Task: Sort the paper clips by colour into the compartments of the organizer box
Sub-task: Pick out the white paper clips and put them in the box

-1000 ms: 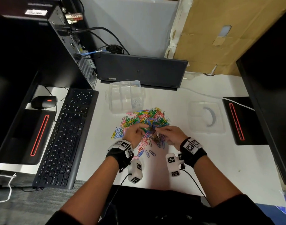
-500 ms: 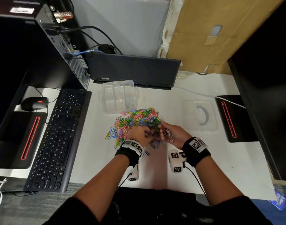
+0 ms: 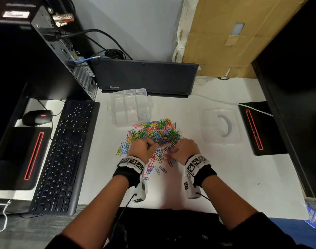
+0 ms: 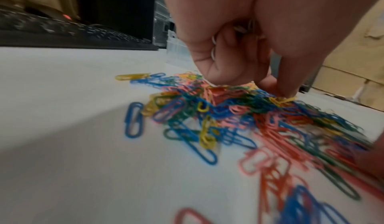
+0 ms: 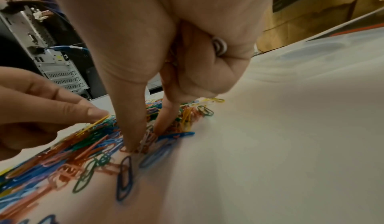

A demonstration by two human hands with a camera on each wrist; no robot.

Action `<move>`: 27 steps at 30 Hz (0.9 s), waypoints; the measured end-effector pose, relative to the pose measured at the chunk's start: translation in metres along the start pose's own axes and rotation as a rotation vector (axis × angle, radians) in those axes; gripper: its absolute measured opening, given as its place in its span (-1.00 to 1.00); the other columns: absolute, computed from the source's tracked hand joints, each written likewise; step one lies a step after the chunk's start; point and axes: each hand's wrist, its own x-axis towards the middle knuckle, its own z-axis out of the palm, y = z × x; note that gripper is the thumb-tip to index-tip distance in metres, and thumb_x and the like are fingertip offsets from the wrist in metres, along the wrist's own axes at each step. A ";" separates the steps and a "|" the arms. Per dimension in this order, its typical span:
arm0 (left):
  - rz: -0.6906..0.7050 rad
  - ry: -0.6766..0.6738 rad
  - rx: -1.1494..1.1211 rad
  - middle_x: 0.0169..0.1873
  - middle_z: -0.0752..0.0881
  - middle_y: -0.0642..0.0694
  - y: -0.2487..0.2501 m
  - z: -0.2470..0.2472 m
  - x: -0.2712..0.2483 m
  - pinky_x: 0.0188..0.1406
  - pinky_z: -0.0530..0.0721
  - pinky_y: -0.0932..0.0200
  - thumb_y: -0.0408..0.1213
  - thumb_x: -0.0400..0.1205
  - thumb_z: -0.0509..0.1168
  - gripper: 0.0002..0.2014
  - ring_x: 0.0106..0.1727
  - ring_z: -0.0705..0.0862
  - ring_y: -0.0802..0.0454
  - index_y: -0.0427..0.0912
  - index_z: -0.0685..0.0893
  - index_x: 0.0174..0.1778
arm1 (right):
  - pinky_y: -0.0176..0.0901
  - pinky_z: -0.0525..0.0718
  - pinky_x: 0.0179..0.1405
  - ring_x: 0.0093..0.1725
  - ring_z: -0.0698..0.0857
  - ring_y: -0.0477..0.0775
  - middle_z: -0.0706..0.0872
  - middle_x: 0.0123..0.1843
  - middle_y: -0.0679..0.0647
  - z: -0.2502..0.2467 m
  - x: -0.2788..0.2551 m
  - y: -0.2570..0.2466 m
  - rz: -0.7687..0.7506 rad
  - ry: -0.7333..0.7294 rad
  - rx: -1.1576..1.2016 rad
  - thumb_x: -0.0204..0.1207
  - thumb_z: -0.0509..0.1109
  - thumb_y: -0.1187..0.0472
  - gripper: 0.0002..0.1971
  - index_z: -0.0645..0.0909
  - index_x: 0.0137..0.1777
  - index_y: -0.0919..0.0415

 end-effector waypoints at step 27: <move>-0.327 0.143 -0.043 -0.38 0.71 0.04 -0.034 -0.031 -0.011 -0.19 0.56 0.26 -0.03 0.53 0.46 -0.86 -0.21 0.69 0.01 0.00 0.81 -0.18 | -0.37 0.08 -0.71 -0.59 0.16 -0.08 0.41 -0.47 0.04 -0.004 -0.008 0.000 0.107 -0.462 1.007 0.68 0.24 0.21 -0.73 0.45 -0.30 0.15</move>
